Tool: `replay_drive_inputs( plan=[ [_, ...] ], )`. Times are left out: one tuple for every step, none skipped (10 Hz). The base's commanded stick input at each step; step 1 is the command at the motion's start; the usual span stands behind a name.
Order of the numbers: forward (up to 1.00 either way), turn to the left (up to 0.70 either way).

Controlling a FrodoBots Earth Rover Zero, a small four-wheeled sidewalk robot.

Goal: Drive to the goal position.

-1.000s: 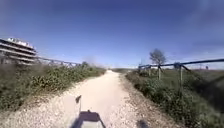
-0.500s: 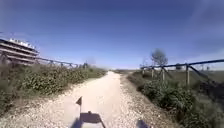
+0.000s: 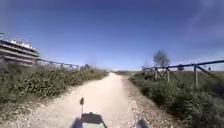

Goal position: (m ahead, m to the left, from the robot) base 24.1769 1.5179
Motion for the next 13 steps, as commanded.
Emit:
replay_drive_inputs(
  plan=[
    [0.5,-0.39],
    [0.5,-0.48],
    [0.5,-0.33],
    [0.5,-0.1],
    [0.5,0.0],
    [0.5,0.0],
    [0.5,0.0],
    [0.5,0.0],
    [0.5,0.0],
    [0.5,0.0],
    [0.5,0.0],
    [0.5,0.0],
    [0.5,0.0]
  ],
)
